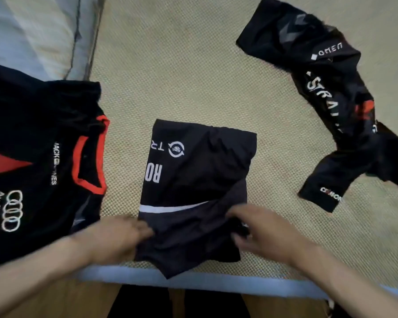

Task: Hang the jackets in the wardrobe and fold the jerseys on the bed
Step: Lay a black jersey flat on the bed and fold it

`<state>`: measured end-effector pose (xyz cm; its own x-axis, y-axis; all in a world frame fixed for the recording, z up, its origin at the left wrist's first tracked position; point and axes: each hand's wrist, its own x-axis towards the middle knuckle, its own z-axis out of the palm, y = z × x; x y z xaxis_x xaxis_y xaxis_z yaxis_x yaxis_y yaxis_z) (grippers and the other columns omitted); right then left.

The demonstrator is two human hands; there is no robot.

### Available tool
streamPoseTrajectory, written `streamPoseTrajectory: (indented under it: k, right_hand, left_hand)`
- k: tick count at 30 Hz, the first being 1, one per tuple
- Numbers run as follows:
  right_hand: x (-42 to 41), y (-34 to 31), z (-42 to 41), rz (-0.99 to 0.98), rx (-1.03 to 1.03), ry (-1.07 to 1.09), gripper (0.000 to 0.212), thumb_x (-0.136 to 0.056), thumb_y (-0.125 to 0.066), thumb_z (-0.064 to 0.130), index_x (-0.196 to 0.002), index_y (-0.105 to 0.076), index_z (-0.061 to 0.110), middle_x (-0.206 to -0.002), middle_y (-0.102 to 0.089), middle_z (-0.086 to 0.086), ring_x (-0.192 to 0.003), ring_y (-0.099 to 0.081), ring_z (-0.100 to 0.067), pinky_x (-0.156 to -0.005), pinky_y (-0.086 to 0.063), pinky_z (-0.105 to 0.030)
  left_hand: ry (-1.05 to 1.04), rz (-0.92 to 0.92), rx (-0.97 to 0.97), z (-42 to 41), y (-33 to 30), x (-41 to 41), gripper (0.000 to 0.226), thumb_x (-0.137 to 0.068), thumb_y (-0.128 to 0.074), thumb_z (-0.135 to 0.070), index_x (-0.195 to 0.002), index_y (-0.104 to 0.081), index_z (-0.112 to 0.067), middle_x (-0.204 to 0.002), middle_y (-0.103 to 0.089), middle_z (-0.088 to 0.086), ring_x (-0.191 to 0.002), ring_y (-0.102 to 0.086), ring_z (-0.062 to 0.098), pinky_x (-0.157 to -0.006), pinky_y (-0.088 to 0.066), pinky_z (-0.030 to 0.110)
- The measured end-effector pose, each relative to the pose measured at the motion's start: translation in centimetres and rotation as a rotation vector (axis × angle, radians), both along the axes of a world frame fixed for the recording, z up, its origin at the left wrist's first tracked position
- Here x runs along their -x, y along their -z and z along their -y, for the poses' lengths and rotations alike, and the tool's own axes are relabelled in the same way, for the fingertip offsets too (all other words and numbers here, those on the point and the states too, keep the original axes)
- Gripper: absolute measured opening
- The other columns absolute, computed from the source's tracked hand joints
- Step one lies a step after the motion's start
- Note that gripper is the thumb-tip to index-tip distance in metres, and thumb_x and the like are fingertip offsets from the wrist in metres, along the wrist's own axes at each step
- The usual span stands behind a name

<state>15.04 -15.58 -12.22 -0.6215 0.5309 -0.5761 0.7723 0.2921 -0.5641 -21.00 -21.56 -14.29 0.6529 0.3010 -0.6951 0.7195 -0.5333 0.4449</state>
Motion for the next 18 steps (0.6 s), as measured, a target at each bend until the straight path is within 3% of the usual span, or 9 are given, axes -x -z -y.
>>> streamPoseTrajectory:
  k: [3, 6, 7, 9, 11, 14, 18]
  right_hand:
    - [2.3, -0.2, -4.9, -0.012, -0.280, 0.260, 0.031, -0.089, -0.065, 0.037, -0.116, -0.062, 0.024, -0.113, -0.066, 0.007, -0.105, -0.061, -0.015, -0.090, -0.050, -0.032]
    - [4.7, 1.1, -11.0, 0.111, -0.315, 0.289, 0.070, -0.082, -0.077, 0.045, -0.139, -0.050, 0.015, -0.138, -0.058, -0.004, -0.127, -0.053, -0.025, -0.108, -0.044, -0.040]
    - [5.4, 1.9, -13.0, 0.179, -0.269, 0.272, 0.081, -0.077, -0.080, 0.050, -0.142, -0.047, 0.014, -0.141, -0.056, -0.006, -0.130, -0.052, -0.027, -0.108, -0.043, -0.042]
    - [6.6, 3.2, -15.9, 0.298, -0.143, 0.206, 0.080, -0.069, -0.085, 0.054, -0.133, -0.054, 0.016, -0.132, -0.063, -0.006, -0.123, -0.057, -0.029, -0.098, -0.048, -0.040]
    - [7.5, 4.1, -17.5, 0.383, -0.016, 0.124, 0.063, -0.069, -0.088, 0.048, -0.119, -0.065, 0.018, -0.117, -0.070, -0.005, -0.112, -0.063, -0.028, -0.087, -0.050, -0.035]
    - [8.0, 3.8, -19.5, 0.399, 0.165, 0.043, 0.045, -0.073, -0.089, 0.037, -0.112, -0.074, 0.021, -0.108, -0.072, -0.002, -0.105, -0.067, -0.025, -0.088, -0.055, -0.034]
    - [7.9, 0.9, -22.7, 0.290, 0.093, 0.147, 0.029, -0.082, -0.083, 0.031, -0.106, -0.067, 0.023, -0.109, -0.065, 0.000, -0.103, -0.060, -0.023, -0.084, -0.048, -0.032]
  left_hand:
    - [-0.274, 0.116, -0.296, -6.1, 0.9, -1.8, 0.040, -0.083, -0.047, -0.041, -0.117, -0.062, -0.026, -0.109, -0.066, -0.006, -0.095, -0.068, 0.021, -0.079, -0.056, 0.037]
    - [-0.452, 0.122, -0.478, -13.6, 1.8, -3.9, 0.066, -0.080, -0.069, -0.045, -0.138, -0.051, -0.019, -0.133, -0.055, 0.006, -0.113, -0.059, 0.030, -0.094, -0.051, 0.045]
    - [-0.484, 0.060, -0.455, -15.9, 2.0, -4.8, 0.078, -0.078, -0.074, -0.050, -0.143, -0.045, -0.019, -0.141, -0.050, 0.008, -0.122, -0.054, 0.031, -0.101, -0.047, 0.047]
    - [-0.527, -0.044, -0.332, -19.8, 2.6, -6.5, 0.084, -0.074, -0.081, -0.053, -0.142, -0.044, -0.020, -0.140, -0.052, 0.004, -0.127, -0.051, 0.029, -0.103, -0.044, 0.046]
    - [-0.554, -0.061, -0.155, -22.2, 3.1, -7.7, 0.063, -0.074, -0.085, -0.042, -0.125, -0.055, -0.020, -0.120, -0.064, 0.000, -0.116, -0.058, 0.027, -0.091, -0.048, 0.038]
    - [-0.473, -0.076, 0.058, -24.5, 3.4, -8.3, 0.023, -0.080, -0.084, -0.027, -0.089, -0.064, -0.021, -0.087, -0.067, -0.005, -0.094, -0.065, 0.025, -0.076, -0.046, 0.031]
    - [-0.502, 0.032, -0.056, -27.6, 0.7, -7.2, 0.021, -0.086, -0.078, -0.025, -0.094, -0.060, -0.017, -0.093, -0.062, 0.000, -0.094, -0.060, 0.026, -0.076, -0.042, 0.032]
